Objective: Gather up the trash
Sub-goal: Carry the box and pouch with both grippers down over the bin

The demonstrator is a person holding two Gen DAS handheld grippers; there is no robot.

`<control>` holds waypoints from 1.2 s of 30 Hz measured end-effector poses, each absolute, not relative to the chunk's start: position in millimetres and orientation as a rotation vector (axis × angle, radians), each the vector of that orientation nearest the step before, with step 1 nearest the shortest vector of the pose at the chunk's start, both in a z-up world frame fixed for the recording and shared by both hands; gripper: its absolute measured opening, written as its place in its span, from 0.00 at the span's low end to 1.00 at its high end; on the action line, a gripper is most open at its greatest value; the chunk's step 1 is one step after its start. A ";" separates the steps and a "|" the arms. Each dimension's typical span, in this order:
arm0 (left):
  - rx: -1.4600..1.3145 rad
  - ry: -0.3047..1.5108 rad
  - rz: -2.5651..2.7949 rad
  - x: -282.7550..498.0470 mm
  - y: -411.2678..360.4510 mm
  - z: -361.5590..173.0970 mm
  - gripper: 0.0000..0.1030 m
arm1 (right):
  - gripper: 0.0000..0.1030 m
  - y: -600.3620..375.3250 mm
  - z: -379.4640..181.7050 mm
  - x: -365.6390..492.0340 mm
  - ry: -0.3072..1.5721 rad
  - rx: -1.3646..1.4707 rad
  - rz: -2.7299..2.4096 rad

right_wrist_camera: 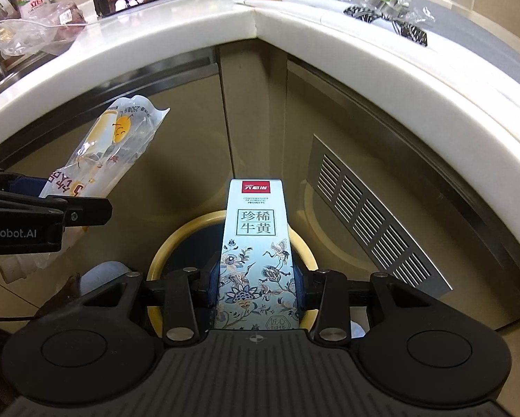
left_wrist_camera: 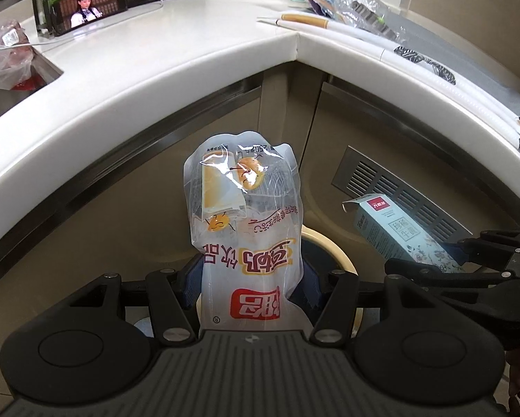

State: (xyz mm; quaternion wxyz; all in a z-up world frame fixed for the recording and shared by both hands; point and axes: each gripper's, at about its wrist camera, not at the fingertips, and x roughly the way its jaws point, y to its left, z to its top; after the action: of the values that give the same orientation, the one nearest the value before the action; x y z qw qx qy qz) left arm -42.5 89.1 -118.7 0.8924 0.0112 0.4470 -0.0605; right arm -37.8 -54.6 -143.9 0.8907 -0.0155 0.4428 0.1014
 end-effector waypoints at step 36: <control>0.118 1.223 -0.164 31.4 63.5 -227.3 0.61 | 0.40 -47.8 -259.9 32.8 1.193 -0.004 0.167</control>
State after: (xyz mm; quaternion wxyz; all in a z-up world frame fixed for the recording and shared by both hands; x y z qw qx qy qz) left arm 31.4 63.5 -227.3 0.8140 0.0552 0.5731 -0.0768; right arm 32.8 -47.8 -259.9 0.8240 -0.0017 0.5611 0.0783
